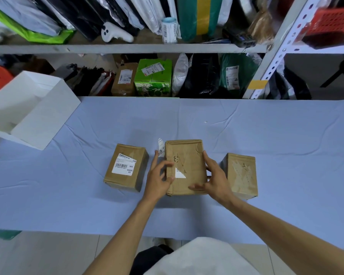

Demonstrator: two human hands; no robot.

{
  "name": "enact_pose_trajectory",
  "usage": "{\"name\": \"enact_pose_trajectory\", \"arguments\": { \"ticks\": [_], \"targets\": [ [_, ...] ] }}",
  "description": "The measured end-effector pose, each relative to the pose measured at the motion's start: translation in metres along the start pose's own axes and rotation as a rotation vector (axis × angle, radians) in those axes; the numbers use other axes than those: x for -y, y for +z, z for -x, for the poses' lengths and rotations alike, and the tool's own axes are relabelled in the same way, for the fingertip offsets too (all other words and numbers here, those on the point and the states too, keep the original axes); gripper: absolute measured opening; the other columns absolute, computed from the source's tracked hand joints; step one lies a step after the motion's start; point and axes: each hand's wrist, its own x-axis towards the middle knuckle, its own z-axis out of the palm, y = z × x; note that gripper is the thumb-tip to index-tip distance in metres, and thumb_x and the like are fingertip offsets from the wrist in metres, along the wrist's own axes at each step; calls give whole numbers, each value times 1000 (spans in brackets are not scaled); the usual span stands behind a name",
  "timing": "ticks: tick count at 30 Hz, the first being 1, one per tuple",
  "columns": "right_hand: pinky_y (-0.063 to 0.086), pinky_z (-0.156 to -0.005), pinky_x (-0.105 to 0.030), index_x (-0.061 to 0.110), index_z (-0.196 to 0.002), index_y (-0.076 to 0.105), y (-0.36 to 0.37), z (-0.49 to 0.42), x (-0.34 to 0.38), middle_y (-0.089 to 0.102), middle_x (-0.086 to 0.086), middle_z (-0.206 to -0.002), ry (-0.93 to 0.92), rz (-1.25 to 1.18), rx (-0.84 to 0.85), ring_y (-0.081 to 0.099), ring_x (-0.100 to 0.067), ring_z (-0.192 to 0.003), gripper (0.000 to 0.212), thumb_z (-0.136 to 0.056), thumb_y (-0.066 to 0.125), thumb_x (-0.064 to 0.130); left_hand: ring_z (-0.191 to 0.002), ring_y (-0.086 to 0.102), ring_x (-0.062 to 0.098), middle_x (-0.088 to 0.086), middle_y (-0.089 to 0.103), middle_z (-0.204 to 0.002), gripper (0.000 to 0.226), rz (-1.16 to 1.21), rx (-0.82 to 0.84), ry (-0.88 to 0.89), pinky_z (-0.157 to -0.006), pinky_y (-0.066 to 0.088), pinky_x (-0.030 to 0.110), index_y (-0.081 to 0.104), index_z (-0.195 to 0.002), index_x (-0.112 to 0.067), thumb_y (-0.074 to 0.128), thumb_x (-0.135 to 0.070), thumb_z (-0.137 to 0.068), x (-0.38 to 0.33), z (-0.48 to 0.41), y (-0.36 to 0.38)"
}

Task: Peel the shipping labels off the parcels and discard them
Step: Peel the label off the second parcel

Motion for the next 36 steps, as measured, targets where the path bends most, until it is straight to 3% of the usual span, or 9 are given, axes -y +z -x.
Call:
{"name": "enact_pose_trajectory", "arguments": {
  "ticks": [7,11,13,16,19,26,28,31,36],
  "targets": [
    [47,-103,-36,36,-149,25,0,-1,1,45,16,-142,-5,-50,2,46,-7,-128,119,-54,91,12,-124,42,-3,-17,14,-155,37,18,7,-24,-83,48,8,66,-99,-13,69,14,-75,3,3,-1],
    [48,-102,-31,36,-150,24,-1,-1,0,45,16,-143,-11,-54,14,45,-7,-129,119,-55,91,12,-112,35,-32,-13,15,-154,33,14,14,-18,-85,43,2,67,-99,-9,66,15,-76,7,5,2],
    [49,-96,-22,35,-150,23,0,-1,-1,44,16,-143,-12,-60,16,46,-8,-129,119,-55,91,12,-108,35,-36,-11,14,-156,30,6,8,-21,-85,41,0,67,-100,-7,65,14,-78,9,6,4],
    [48,-81,-7,33,-150,23,0,-1,-1,45,15,-143,-14,-73,16,47,-8,-127,118,-56,90,7,-121,37,-23,-9,14,-158,30,-1,-9,-35,-87,41,2,67,-101,-11,66,11,-80,12,6,5],
    [47,-80,-6,33,-150,22,0,-2,-1,45,17,-141,-21,-64,19,47,-7,-126,118,-57,90,9,-130,34,-3,-15,16,-154,29,22,-14,-41,-86,41,1,67,-97,-13,66,11,-80,9,5,6],
    [49,-85,-12,39,-150,20,0,-3,-2,44,20,-141,-17,-35,25,48,-5,-124,119,-58,91,14,-130,38,3,-10,18,-158,16,-65,-7,-28,-86,39,-2,69,-86,-11,66,4,-83,14,6,6],
    [49,-86,-15,40,-150,19,-1,-3,-2,44,21,-141,-21,-23,25,48,-5,-123,119,-58,91,16,-133,36,3,-10,19,-157,20,-69,-17,0,-90,41,4,69,-89,-17,66,2,-83,16,6,7],
    [50,-88,-19,40,-149,19,-1,-3,-3,44,20,-141,-21,-16,27,49,-6,-123,119,-57,91,18,-139,35,8,-11,19,-158,33,-66,-29,32,-101,46,24,67,-97,-32,67,-2,-83,21,6,7],
    [50,-82,-11,38,-150,20,-1,-3,-4,45,21,-138,-21,-31,29,49,-5,-123,119,-57,91,15,-137,37,7,-14,22,-155,34,-55,-52,39,-103,44,24,67,-98,-32,65,0,-85,21,10,9]
  ]
}}
